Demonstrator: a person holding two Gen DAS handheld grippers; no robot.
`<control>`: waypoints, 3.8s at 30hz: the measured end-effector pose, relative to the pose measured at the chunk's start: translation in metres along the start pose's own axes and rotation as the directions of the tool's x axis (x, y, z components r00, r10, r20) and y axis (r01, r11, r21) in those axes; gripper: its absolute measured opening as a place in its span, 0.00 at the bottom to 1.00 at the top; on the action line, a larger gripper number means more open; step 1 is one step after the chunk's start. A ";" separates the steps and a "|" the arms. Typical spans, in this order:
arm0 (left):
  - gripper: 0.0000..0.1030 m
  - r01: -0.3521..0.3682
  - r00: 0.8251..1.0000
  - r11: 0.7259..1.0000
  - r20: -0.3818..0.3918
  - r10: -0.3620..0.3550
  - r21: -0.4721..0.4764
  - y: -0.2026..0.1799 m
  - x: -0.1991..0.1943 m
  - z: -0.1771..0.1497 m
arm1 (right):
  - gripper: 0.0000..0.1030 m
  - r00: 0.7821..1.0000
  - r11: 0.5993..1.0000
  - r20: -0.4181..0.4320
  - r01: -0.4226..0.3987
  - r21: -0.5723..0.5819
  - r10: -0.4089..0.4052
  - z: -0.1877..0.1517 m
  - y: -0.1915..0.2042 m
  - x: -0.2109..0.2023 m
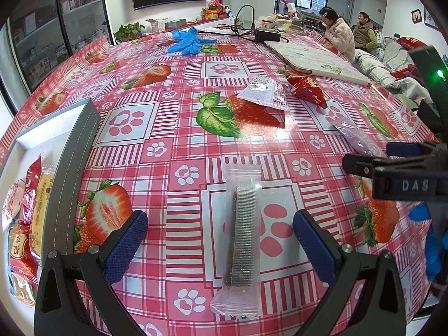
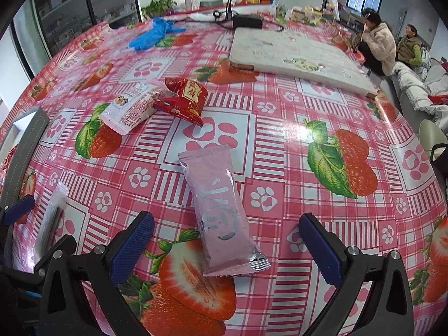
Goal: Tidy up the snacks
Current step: 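Close the left gripper on the clear bar packet while the right closes on the pink packet, then carry the clear bar packet and pink packet over the white tray, then open both grippers to drop the clear bar and pink packets into the tray, then move the left gripper to the Crispy Cranberry packet while the right moves to the red candy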
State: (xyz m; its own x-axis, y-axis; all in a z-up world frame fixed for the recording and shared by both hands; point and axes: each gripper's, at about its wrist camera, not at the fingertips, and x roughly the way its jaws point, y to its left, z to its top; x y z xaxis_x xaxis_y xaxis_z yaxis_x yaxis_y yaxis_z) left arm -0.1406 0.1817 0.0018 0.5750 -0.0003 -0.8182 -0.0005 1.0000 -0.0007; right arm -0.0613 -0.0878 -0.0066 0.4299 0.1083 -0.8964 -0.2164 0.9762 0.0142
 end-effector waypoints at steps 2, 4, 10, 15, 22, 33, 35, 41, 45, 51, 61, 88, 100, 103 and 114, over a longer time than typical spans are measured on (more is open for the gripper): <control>1.00 -0.001 1.000 1.000 -0.012 0.001 0.003 0.000 0.000 0.002 | 1.00 0.999 1.000 -0.040 -0.001 -0.004 0.001 0.006 0.001 0.002; 1.00 0.000 0.999 1.000 -0.039 0.000 0.004 -0.001 0.001 0.005 | 1.00 0.998 1.000 -0.064 -0.004 -0.006 0.003 0.009 0.001 0.004; 0.95 0.022 0.993 0.999 -0.115 -0.018 0.032 -0.010 0.001 0.009 | 0.98 0.994 1.000 -0.109 -0.005 -0.007 0.004 0.014 0.000 0.007; 0.71 0.038 0.992 0.998 -0.123 -0.032 0.045 -0.014 -0.003 0.010 | 0.75 0.993 0.999 -0.119 -0.024 -0.046 0.019 0.021 0.009 0.004; 0.17 0.147 0.978 0.989 -0.148 -0.145 0.005 -0.008 -0.017 0.009 | 0.24 0.993 0.997 -0.098 -0.076 -0.026 0.073 0.010 0.014 -0.011; 0.17 0.174 0.983 0.984 -0.055 -0.175 -0.024 0.019 -0.071 0.010 | 0.24 0.981 0.982 -0.046 -0.187 0.006 0.187 -0.004 0.023 -0.057; 0.17 0.174 0.984 0.984 -0.038 -0.175 -0.033 0.029 -0.081 0.012 | 0.24 0.980 0.981 -0.039 -0.195 -0.004 0.195 -0.002 0.030 -0.064; 0.17 0.155 0.988 0.986 0.023 -0.154 -0.064 0.065 -0.108 0.020 | 0.24 0.964 0.964 -0.029 -0.265 -0.031 0.264 0.009 0.062 -0.080; 0.17 0.107 0.993 0.989 0.064 -0.101 -0.100 0.099 -0.120 0.020 | 0.24 0.952 0.949 -0.028 -0.307 -0.070 0.306 0.018 0.096 -0.091; 0.17 0.045 0.997 0.982 0.062 -0.034 -0.183 0.154 -0.121 0.011 | 0.24 0.932 0.920 -0.057 -0.362 -0.151 0.357 0.032 0.160 -0.095; 0.17 -0.005 1.000 0.961 0.002 0.005 -0.277 0.210 -0.099 -0.017 | 0.24 0.903 0.870 -0.138 -0.430 -0.241 0.407 0.046 0.261 -0.075; 0.81 -0.011 1.000 0.971 -0.028 0.005 -0.239 0.195 -0.099 -0.002 | 0.96 0.936 0.934 -0.172 -0.331 -0.133 0.307 0.070 0.240 -0.034; 0.81 0.038 0.999 0.998 0.003 -0.038 -0.045 0.095 -0.106 0.069 | 0.96 0.942 0.953 -0.151 -0.286 0.099 0.299 0.071 0.114 -0.018; 0.81 0.063 0.998 0.998 -0.004 -0.063 -0.018 0.072 -0.099 0.083 | 0.96 0.943 0.949 -0.146 -0.277 0.151 0.298 0.069 0.086 -0.014; 0.81 0.081 0.991 0.997 -0.110 -0.081 0.002 0.028 -0.040 0.095 | 0.96 0.951 0.918 -0.112 -0.242 0.315 0.289 0.060 0.002 0.003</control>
State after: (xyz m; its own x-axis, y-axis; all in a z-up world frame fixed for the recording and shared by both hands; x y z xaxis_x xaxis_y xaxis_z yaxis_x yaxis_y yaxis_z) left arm -0.0858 0.2101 0.0897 0.4799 -0.0812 -0.8735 0.0478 0.9967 -0.0663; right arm -0.0074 -0.0738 0.0173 0.2481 0.3643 -0.8976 -0.0270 0.9288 0.3696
